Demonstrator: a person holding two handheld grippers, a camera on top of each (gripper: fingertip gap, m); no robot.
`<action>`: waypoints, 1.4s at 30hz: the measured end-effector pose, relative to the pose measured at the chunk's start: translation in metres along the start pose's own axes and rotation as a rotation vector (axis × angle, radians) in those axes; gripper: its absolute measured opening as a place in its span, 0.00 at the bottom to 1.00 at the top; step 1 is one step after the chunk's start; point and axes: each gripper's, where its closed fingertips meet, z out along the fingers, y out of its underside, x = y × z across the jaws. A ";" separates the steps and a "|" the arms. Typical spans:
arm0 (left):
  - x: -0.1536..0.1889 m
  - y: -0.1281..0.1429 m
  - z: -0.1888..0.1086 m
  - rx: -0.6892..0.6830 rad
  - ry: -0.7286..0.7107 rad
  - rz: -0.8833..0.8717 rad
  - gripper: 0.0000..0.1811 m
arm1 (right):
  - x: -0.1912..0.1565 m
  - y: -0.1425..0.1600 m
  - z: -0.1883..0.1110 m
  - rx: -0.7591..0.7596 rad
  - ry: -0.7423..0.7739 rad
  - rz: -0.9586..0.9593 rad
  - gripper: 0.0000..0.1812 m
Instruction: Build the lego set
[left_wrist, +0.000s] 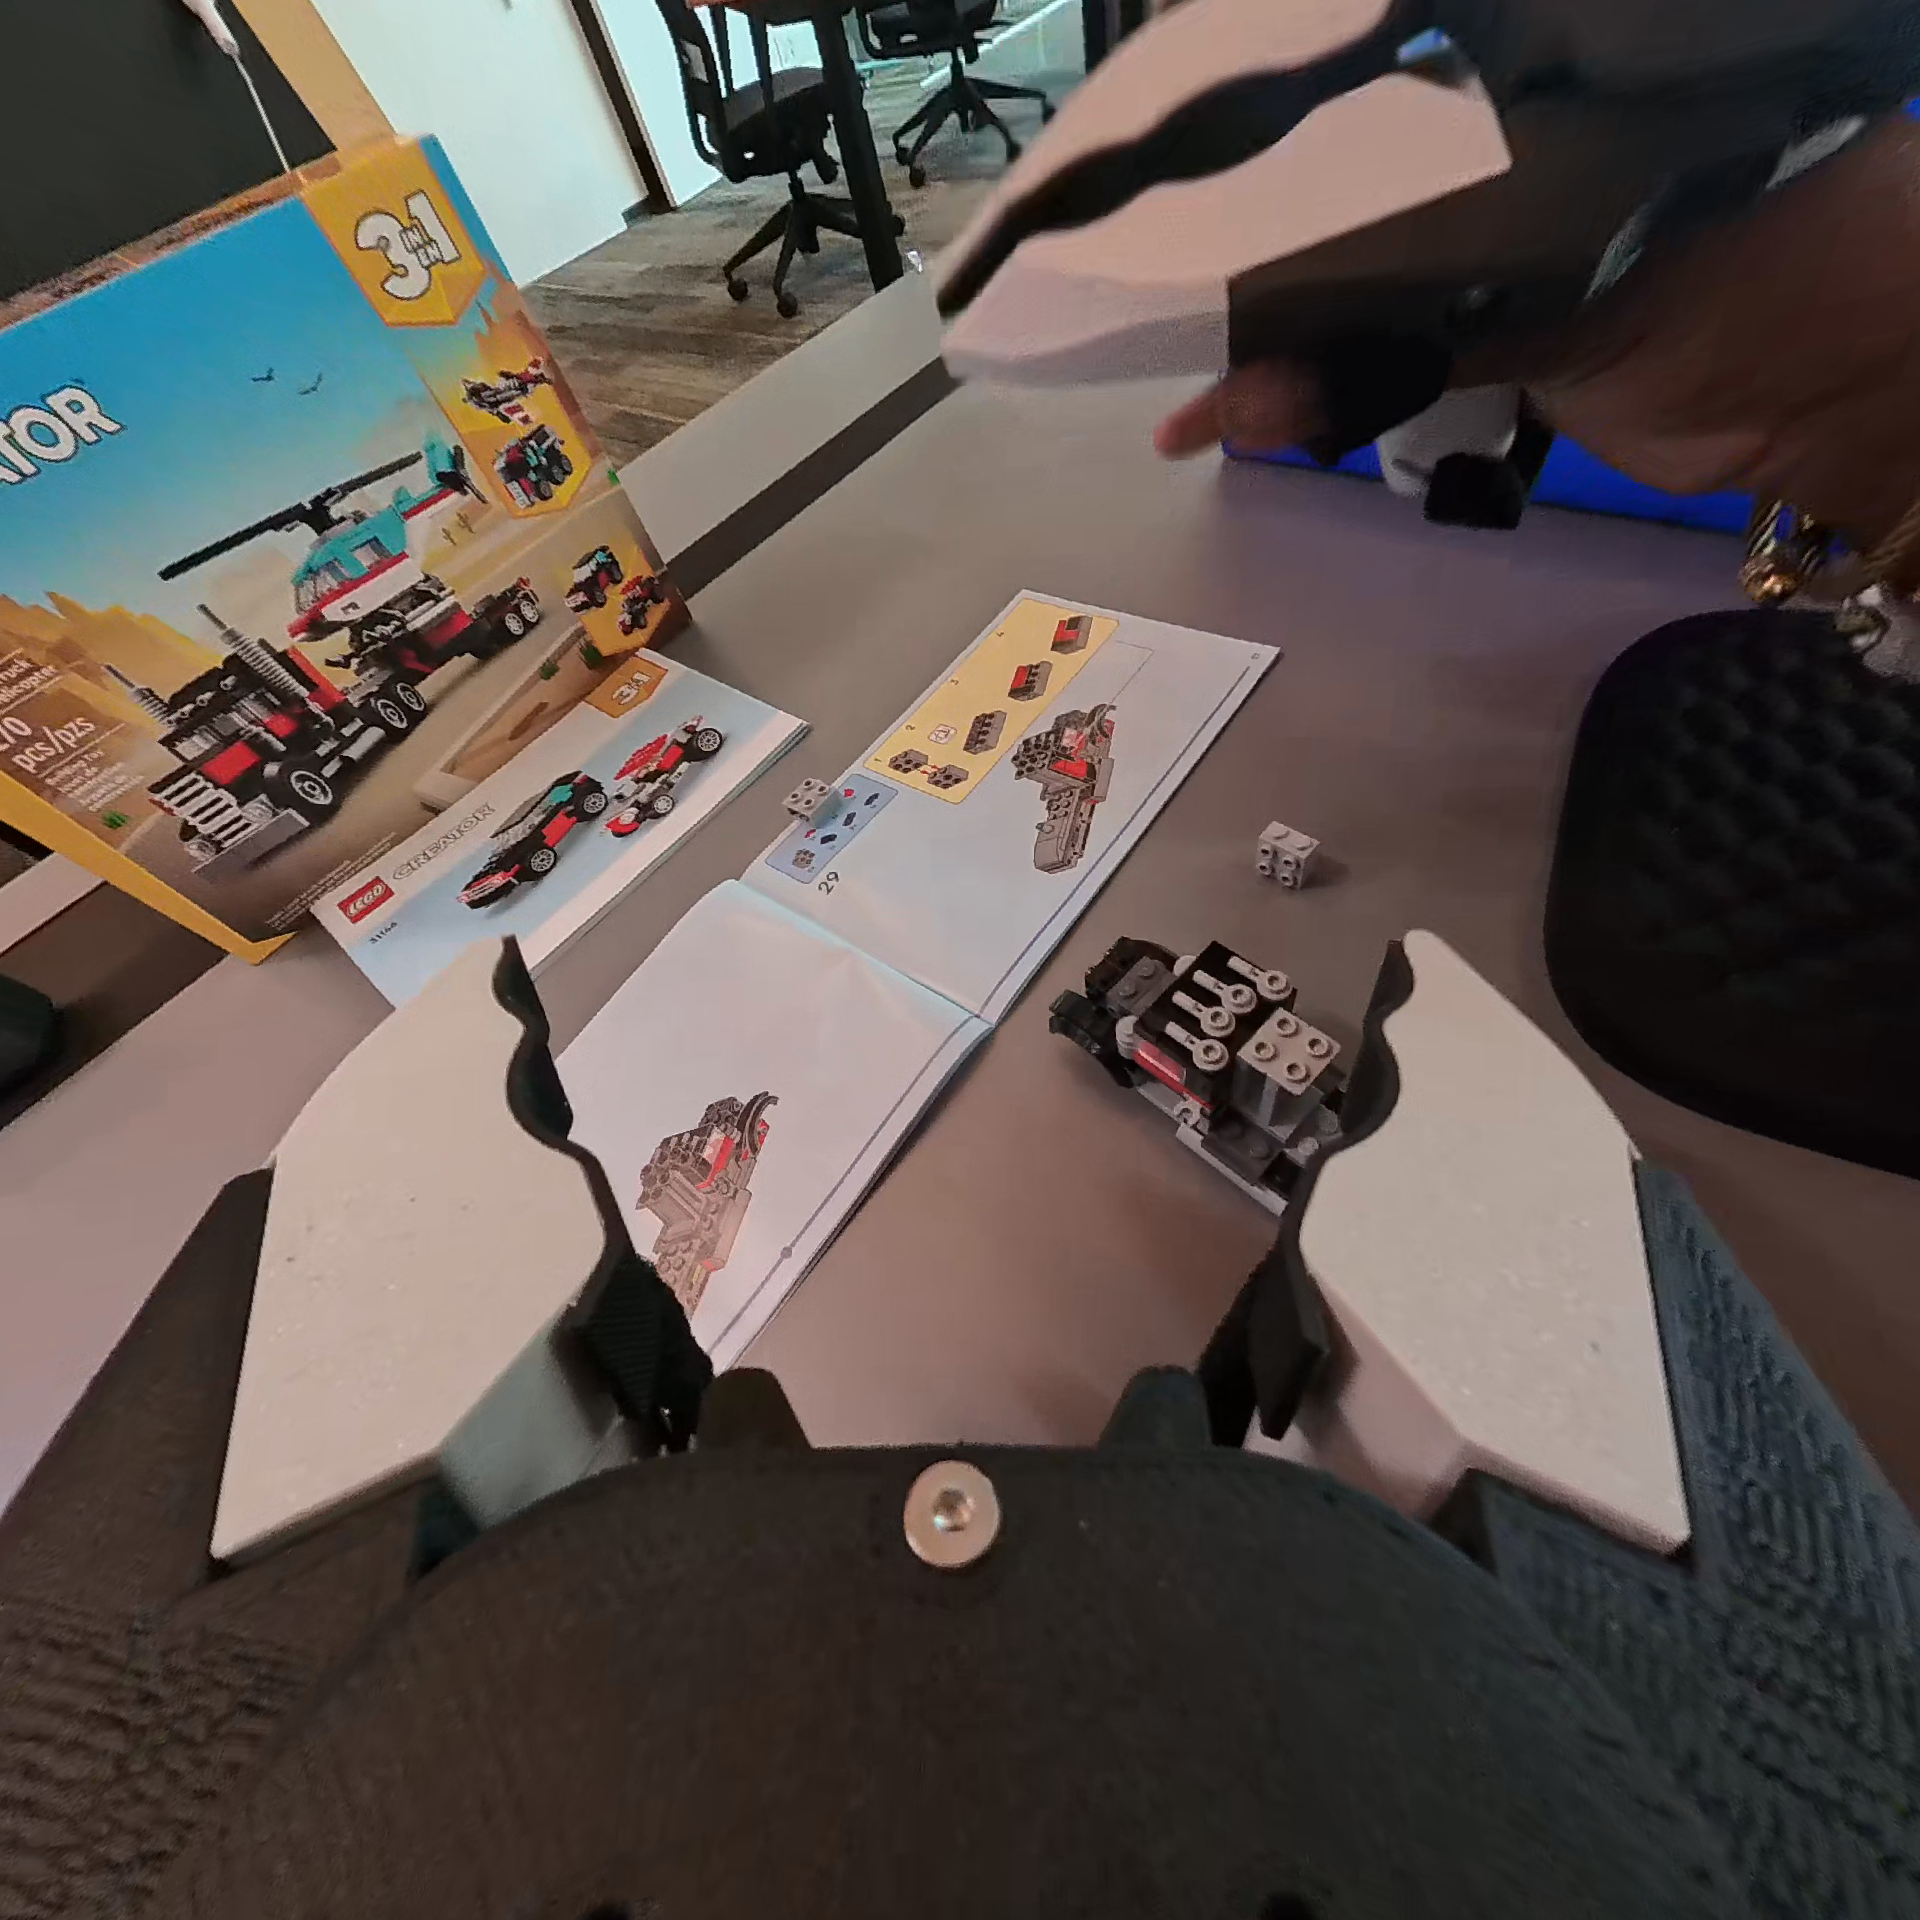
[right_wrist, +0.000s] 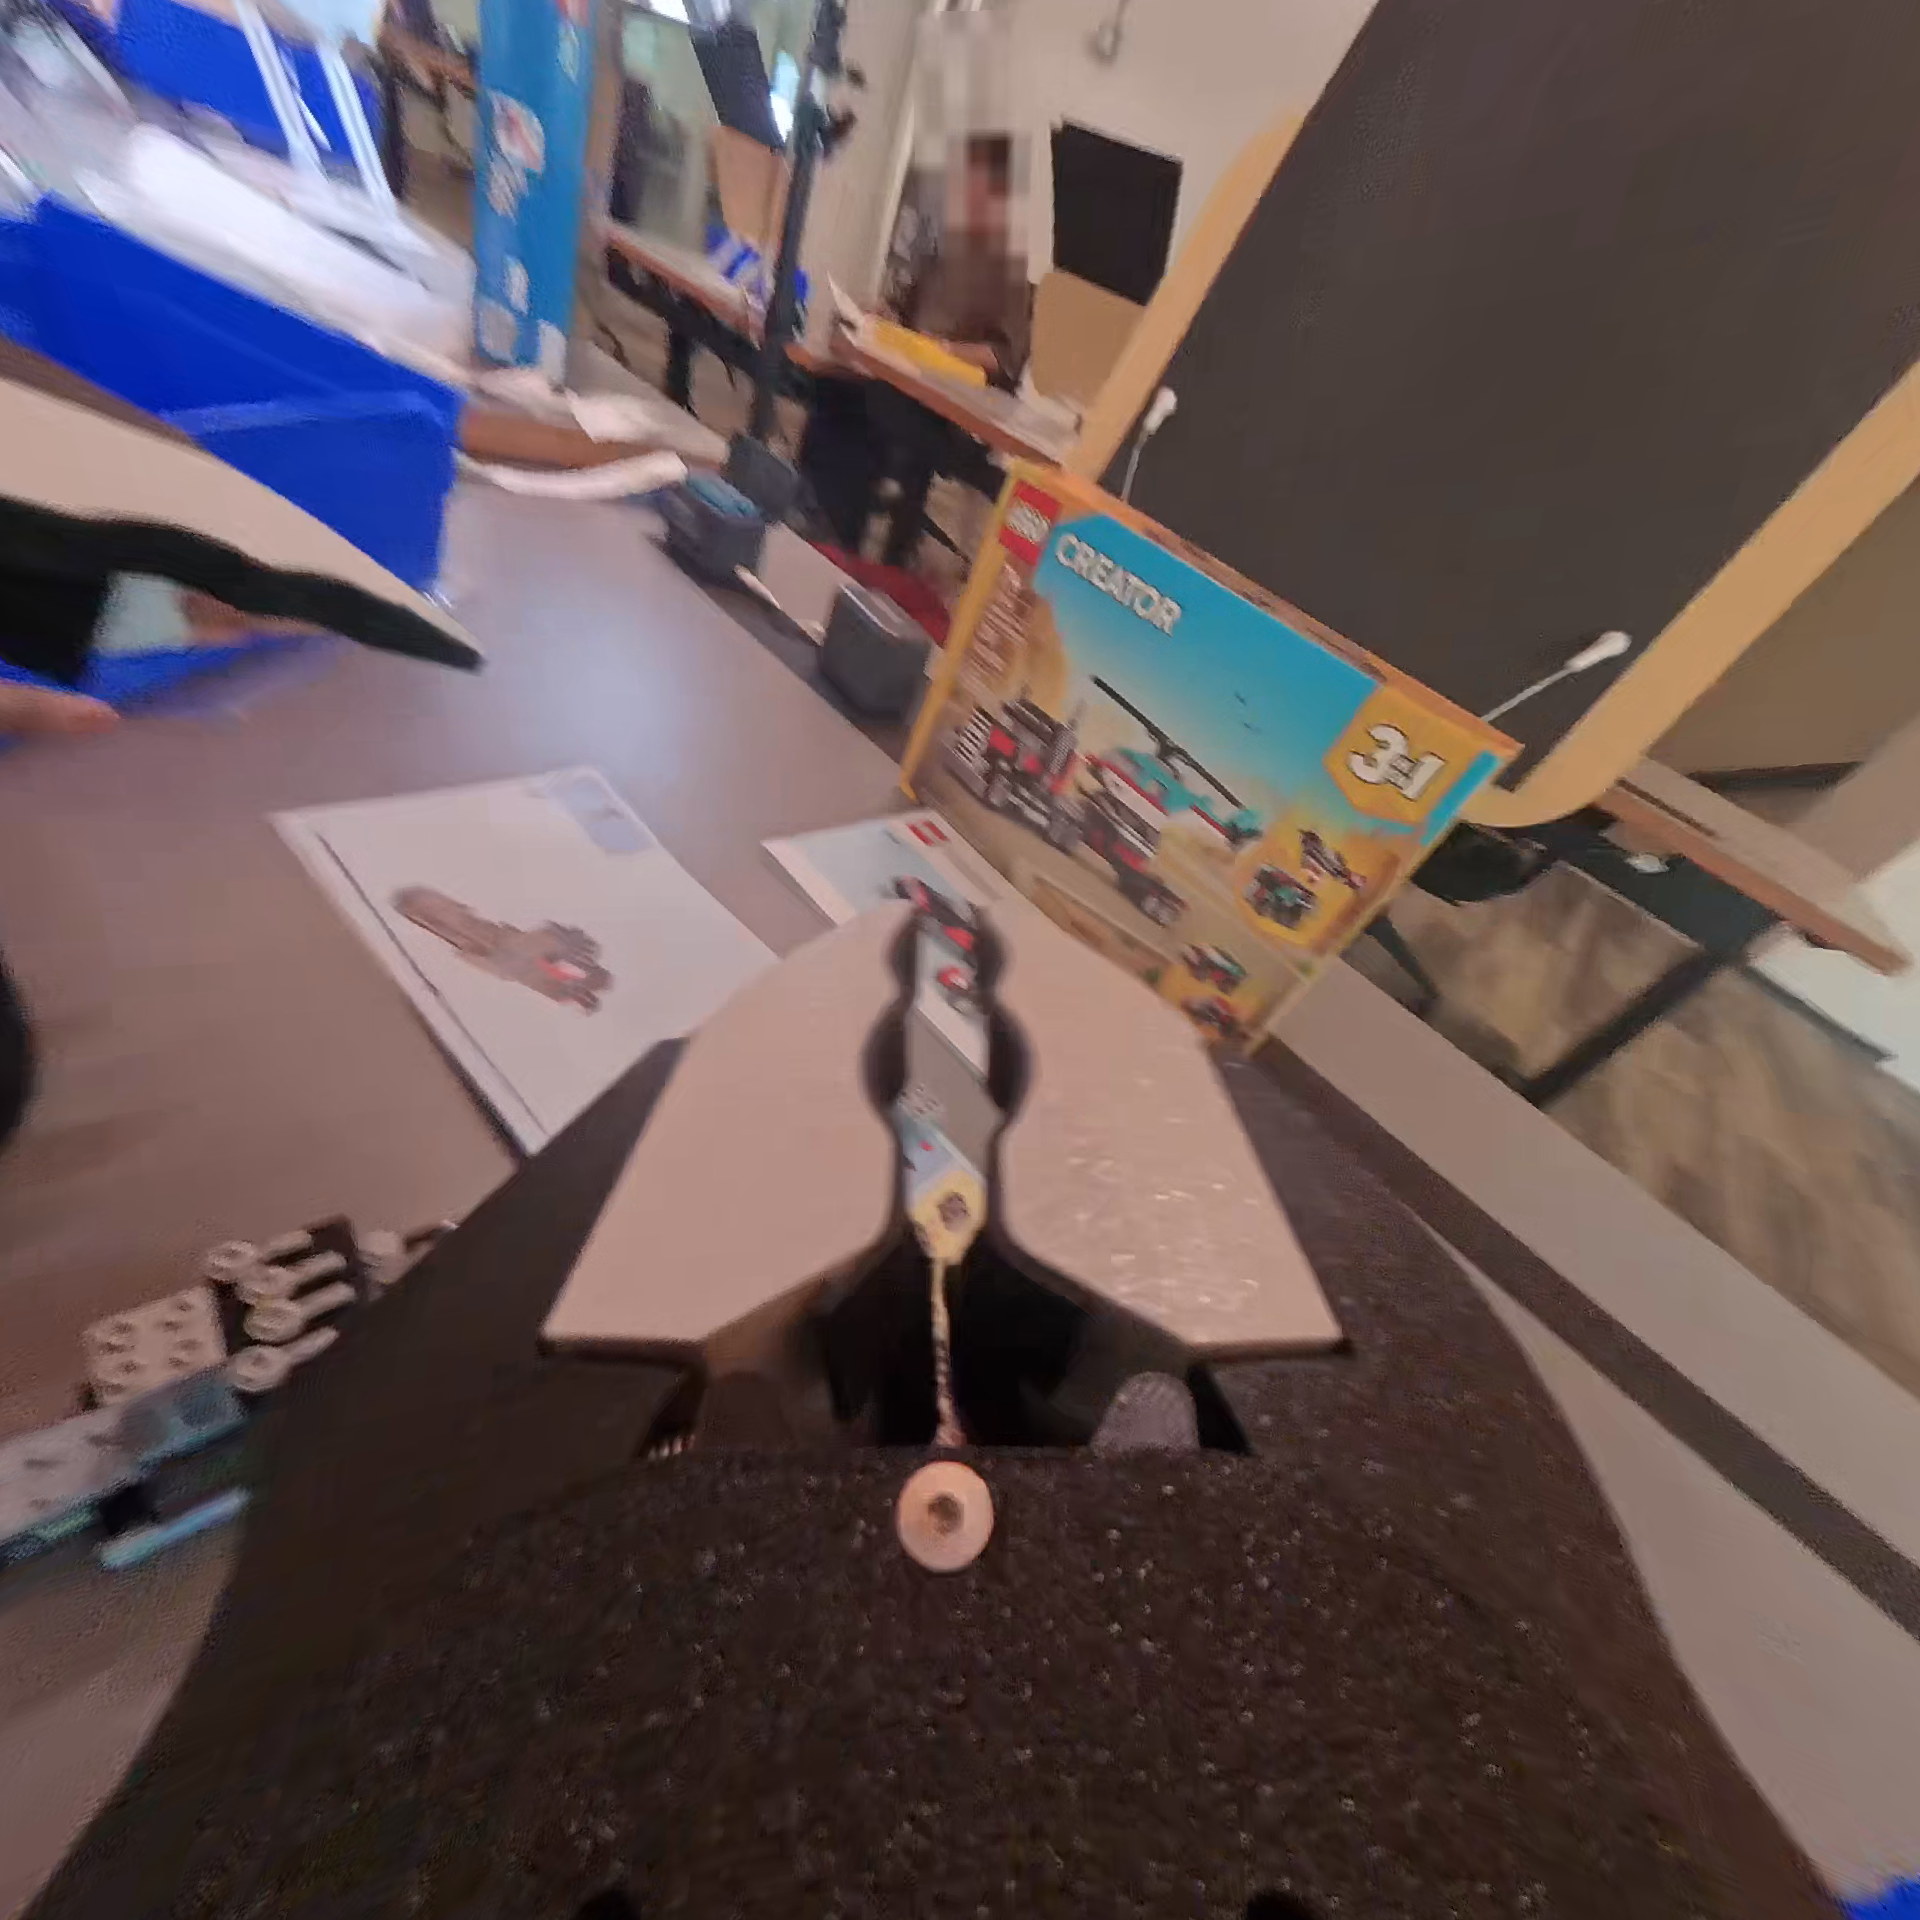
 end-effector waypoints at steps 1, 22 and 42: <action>-0.001 -0.002 -0.001 0.006 0.001 -0.006 0.79 | -0.002 -0.004 0.000 0.024 -0.011 0.044 0.01; -0.002 -0.018 -0.009 0.061 0.046 0.057 0.55 | -0.028 -0.002 0.008 -0.024 -0.476 0.169 0.00; -0.032 0.056 0.017 -0.283 -0.064 -0.067 0.48 | -0.002 0.039 0.049 -0.034 -0.353 0.185 0.71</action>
